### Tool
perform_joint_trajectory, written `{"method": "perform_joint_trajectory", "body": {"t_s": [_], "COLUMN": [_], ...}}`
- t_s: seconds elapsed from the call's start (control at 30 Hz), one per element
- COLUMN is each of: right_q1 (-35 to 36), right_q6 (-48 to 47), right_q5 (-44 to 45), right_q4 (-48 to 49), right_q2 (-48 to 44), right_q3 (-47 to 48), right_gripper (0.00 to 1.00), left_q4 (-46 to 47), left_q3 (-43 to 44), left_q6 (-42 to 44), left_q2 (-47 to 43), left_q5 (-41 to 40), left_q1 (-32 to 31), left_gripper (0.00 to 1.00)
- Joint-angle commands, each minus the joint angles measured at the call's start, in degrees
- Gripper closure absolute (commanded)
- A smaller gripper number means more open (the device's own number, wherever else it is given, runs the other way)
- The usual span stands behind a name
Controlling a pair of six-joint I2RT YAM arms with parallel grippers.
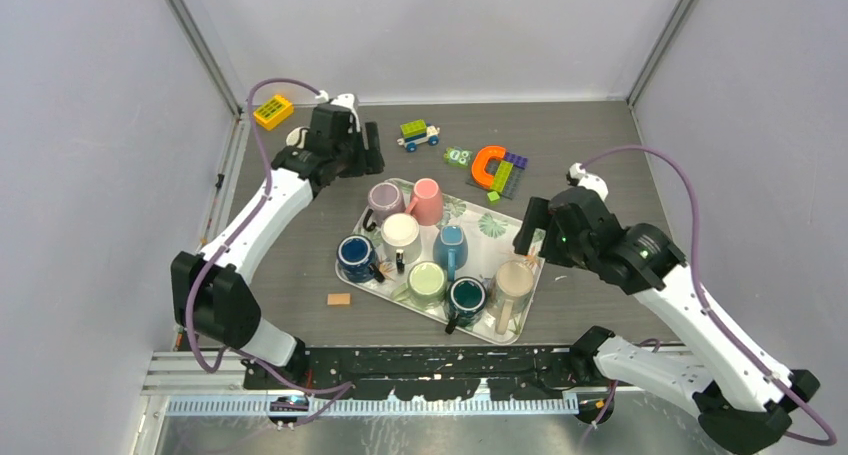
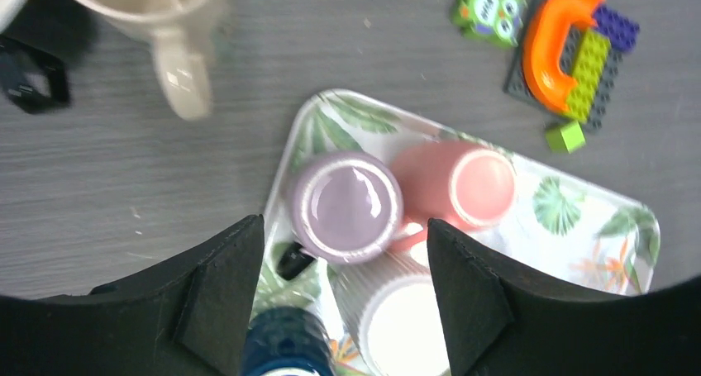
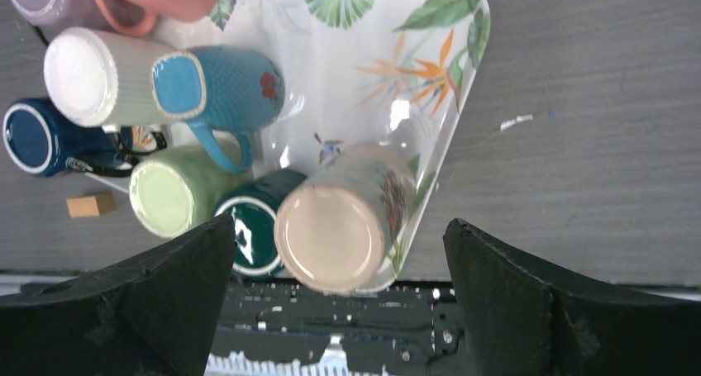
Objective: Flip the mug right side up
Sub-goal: Turn over the cup on the tray.
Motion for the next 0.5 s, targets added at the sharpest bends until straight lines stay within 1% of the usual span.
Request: {"method": "perform_joint_trajectory", "body": {"t_s": [0.0, 0.2, 0.33, 0.47], "right_q1": [0.5, 2.5, 5.6, 9.9], "right_q6": [5.0, 11.2, 15.2, 17.1], "right_q5": [-4.7, -7.8, -9.1, -7.2], "right_q4": [-10.4, -14.3, -12.4, -11.2], "right_q2": [-3.7, -7.5, -8.3, -6.7], "right_q3": [3.5, 1.0, -2.8, -5.1], "right_gripper": [0.0, 0.0, 0.0, 0.0], "left_q4": [-1.5, -1.3, -1.3, -1.3], "left_q3": [-2.3, -4.9, -5.5, -5.7], "left_q6": [0.5, -0.1, 0.3, 0.4], "left_q2": [-4.2, -8.1, -9.9, -10.4], "left_q5": [3.2, 5.3, 5.4, 5.5], "left_q1": [-4.2, -6.5, -6.6, -6.6], "left_gripper": [0.26, 0.26, 0.26, 0.26]}}
